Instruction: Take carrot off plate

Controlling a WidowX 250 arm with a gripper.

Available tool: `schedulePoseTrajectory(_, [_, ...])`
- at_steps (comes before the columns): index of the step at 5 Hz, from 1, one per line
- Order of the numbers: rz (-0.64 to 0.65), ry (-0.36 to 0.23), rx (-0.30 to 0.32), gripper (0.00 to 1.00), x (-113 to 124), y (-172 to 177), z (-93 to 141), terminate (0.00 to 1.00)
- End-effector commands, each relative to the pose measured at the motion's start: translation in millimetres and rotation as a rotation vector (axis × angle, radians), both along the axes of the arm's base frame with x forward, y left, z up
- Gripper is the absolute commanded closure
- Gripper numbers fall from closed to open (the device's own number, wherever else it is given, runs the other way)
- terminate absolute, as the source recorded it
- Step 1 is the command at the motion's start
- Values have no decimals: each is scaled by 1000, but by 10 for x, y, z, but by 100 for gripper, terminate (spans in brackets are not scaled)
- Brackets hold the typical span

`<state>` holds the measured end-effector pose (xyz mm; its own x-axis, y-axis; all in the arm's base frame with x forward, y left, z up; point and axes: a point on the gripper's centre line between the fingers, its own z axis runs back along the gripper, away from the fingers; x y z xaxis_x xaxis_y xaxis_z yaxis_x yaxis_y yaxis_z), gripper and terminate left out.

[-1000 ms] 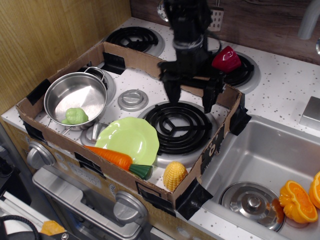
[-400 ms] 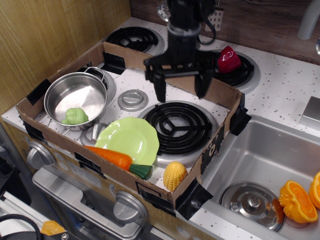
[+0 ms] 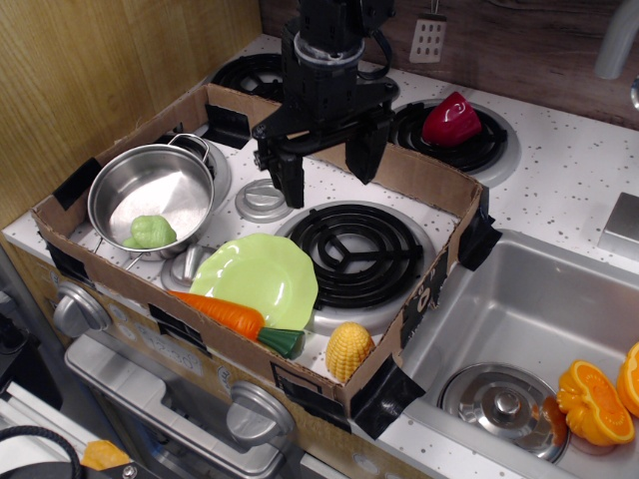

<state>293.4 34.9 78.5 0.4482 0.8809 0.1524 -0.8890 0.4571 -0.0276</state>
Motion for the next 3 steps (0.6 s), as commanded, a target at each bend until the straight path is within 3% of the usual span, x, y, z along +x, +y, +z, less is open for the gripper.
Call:
schedulePoseTrajectory(1, [248,-47,63,0,-166,3,9,0])
schedulePoseTrajectory(3, [382,-1,-12,0,-366,18,-58,0])
